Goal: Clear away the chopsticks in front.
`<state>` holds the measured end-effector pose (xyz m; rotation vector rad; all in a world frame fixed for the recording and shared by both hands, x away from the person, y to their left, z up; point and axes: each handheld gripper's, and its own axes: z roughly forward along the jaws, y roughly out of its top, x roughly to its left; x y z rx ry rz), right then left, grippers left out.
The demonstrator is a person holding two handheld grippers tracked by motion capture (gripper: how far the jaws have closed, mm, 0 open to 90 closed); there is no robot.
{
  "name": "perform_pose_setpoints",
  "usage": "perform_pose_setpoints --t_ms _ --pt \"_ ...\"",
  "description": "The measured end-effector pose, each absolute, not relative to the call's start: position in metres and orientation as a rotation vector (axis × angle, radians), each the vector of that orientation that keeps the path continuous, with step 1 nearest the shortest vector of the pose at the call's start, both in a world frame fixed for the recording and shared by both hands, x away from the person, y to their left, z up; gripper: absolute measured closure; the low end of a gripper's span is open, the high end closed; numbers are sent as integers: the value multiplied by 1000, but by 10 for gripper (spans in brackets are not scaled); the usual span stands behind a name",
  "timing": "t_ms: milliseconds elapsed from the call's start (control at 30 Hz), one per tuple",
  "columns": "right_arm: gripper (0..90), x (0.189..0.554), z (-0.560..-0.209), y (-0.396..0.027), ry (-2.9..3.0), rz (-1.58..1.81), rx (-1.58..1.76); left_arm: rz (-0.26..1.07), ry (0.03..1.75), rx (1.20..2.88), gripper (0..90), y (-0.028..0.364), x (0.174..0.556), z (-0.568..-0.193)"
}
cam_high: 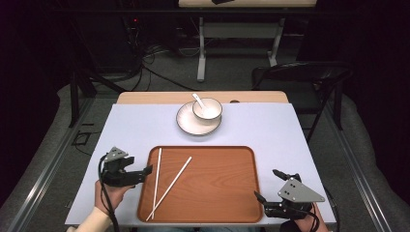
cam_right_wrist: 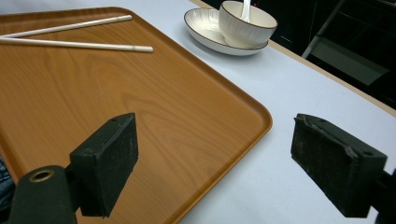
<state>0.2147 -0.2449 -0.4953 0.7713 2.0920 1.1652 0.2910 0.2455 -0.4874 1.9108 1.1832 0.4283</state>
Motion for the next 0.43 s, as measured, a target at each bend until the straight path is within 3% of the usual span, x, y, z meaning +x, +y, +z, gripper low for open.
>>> perform_pose_setpoints --t_ms 133,433 --pt "143 215 -495 -245 2094 1163 773 544 1103 1868 98 268 264 -476" --pt "143 215 -495 -245 2097 1158 777 591 1153 1809 26 295 241 -484"
